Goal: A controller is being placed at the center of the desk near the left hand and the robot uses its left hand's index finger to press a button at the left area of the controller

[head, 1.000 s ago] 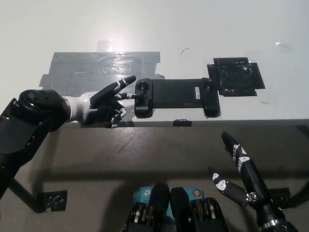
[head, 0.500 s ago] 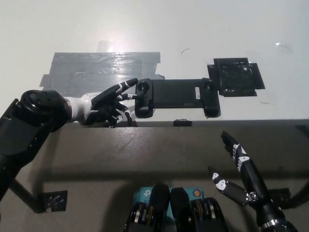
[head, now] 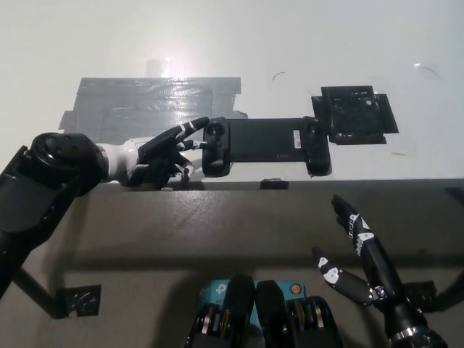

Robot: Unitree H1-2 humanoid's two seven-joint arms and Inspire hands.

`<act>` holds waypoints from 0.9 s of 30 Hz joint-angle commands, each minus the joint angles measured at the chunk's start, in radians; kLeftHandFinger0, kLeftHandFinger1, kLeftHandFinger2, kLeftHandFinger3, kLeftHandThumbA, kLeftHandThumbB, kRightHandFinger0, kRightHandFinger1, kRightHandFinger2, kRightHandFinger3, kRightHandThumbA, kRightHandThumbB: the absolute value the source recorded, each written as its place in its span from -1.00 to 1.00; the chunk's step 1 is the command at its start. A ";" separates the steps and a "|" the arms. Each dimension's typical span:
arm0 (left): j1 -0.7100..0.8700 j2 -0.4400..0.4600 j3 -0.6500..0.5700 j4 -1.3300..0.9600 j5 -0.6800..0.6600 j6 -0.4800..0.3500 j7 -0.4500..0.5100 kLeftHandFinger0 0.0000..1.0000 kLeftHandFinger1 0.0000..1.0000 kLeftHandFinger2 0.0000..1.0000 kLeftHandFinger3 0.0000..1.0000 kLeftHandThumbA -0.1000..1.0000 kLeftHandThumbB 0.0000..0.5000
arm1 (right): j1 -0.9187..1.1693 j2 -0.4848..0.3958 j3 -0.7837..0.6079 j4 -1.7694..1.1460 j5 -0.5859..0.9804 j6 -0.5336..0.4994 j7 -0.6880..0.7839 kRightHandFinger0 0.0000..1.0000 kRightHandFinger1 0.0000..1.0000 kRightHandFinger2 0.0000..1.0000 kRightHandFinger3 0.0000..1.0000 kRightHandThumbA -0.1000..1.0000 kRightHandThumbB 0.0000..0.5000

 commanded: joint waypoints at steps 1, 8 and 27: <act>-0.075 0.028 0.018 -0.025 -0.108 0.022 -0.012 -1.00 -1.00 -0.87 1.00 1.00 0.78 | -0.022 0.004 0.000 -0.021 0.005 -0.010 0.011 0.96 1.00 1.00 1.00 0.16 -0.02; -0.126 0.058 0.036 -0.027 -0.133 0.022 -0.011 -1.00 -1.00 -0.77 1.00 1.00 0.73 | -0.026 0.001 0.002 -0.020 0.003 -0.013 0.015 0.96 1.00 1.00 1.00 0.17 -0.02; -0.134 0.056 0.018 0.009 -0.139 0.022 0.010 -1.00 -1.00 -0.83 1.00 1.00 0.72 | -0.034 -0.007 0.004 -0.018 -0.007 -0.009 0.017 0.95 1.00 1.00 1.00 0.19 0.01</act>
